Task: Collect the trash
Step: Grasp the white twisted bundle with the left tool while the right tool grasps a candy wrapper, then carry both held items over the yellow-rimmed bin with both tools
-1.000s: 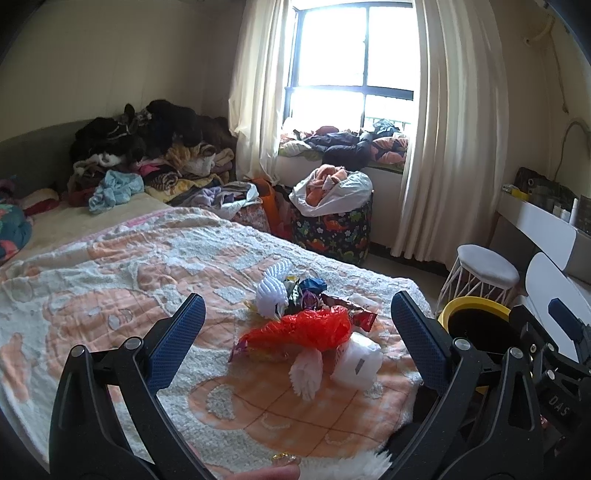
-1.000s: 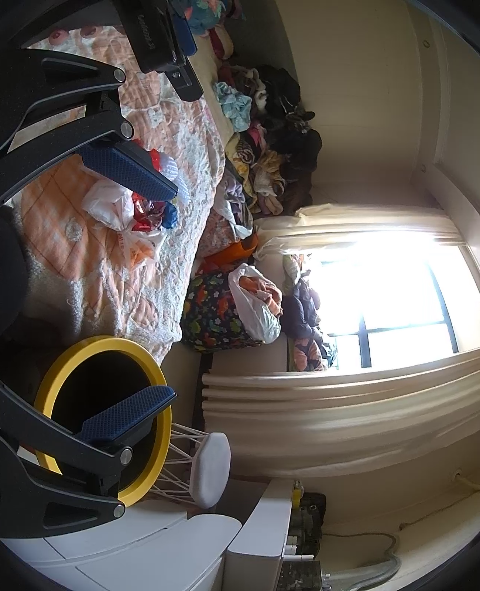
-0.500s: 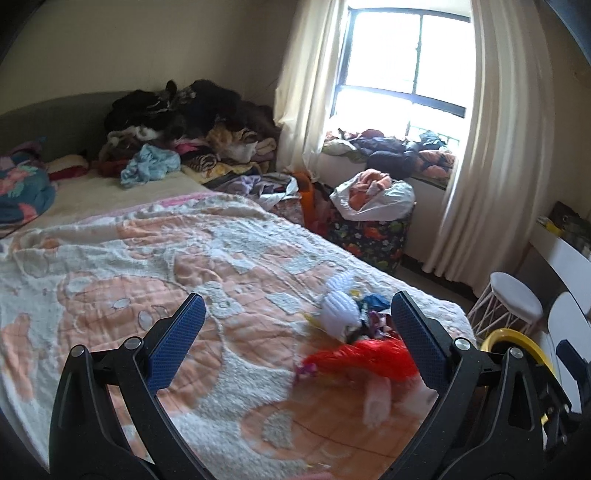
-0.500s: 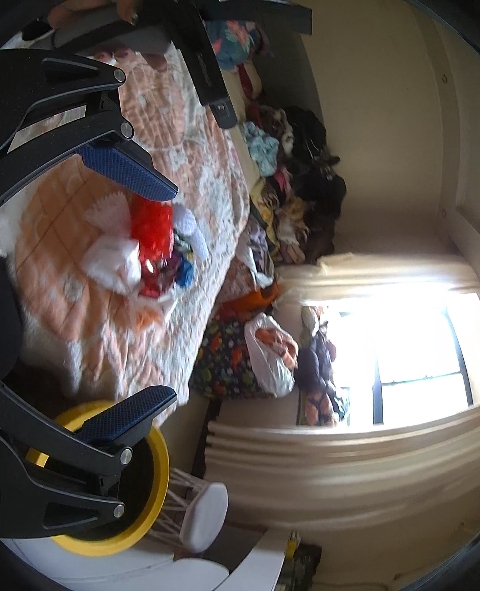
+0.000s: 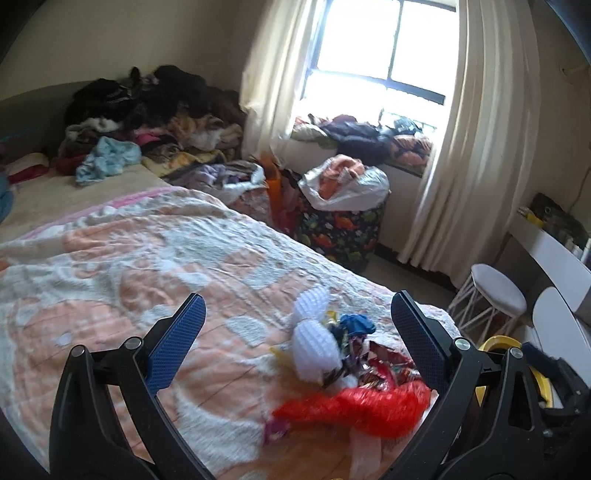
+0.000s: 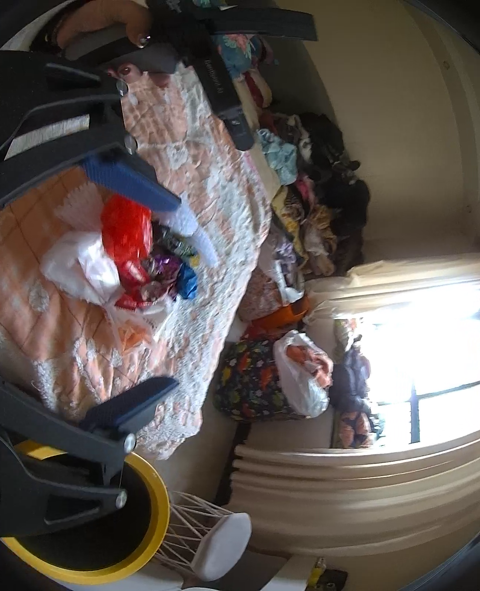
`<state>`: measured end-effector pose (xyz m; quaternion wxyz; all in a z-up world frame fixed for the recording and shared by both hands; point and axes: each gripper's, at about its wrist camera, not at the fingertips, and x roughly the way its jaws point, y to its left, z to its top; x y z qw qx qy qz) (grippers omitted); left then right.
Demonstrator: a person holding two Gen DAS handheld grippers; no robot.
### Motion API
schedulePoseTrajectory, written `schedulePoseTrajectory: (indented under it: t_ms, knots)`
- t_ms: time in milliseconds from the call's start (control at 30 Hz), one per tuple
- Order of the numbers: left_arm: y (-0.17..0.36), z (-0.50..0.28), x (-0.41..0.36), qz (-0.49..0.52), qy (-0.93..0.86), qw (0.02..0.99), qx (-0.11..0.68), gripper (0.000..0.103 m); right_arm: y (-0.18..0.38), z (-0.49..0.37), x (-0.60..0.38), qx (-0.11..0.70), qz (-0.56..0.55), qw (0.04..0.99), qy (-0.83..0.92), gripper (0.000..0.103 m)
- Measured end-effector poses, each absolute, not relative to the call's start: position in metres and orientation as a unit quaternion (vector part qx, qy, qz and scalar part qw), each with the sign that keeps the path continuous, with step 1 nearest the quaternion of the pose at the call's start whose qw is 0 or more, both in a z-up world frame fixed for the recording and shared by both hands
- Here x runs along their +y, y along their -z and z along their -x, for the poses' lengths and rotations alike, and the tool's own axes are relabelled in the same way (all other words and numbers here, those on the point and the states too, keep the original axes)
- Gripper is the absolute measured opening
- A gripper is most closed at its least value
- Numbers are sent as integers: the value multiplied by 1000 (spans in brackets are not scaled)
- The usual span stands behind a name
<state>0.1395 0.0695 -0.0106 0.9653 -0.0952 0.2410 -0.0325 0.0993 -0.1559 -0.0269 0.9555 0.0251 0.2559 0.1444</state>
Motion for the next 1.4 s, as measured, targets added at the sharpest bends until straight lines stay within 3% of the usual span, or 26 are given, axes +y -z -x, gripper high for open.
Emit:
schedulePoseTrajectory:
  t_ms: [200,367,433,500,567,633,767,867,1400]
  knots:
    - [33,-184,52,88,51,949,299,92,55,-140,-166,329,-56,929,-161,61]
    - [62,-212,57,103,52,926,361,70,75,-157,-158,371,-58,908,-183,46]
    - [72,-216,62,126,60,915,379,69,82,-163,-155,384,-61,902,-187,42]
    - [82,-218,67,153,74,903,394,68,88,-166,-153,395,-67,896,-194,33]
    - [88,-222,68,172,81,894,406,61,94,-167,-150,401,-69,891,-203,18]
    - [96,-224,70,181,81,887,418,57,96,-167,-148,404,-71,888,-209,11]
    - [103,-222,68,191,90,880,424,35,97,-160,-147,398,-73,888,-217,10]
    - [100,-220,67,191,89,883,420,24,96,-154,-150,391,-83,891,-217,10]
    - [23,-181,46,165,108,928,316,21,56,-129,-192,334,-116,916,-190,9]
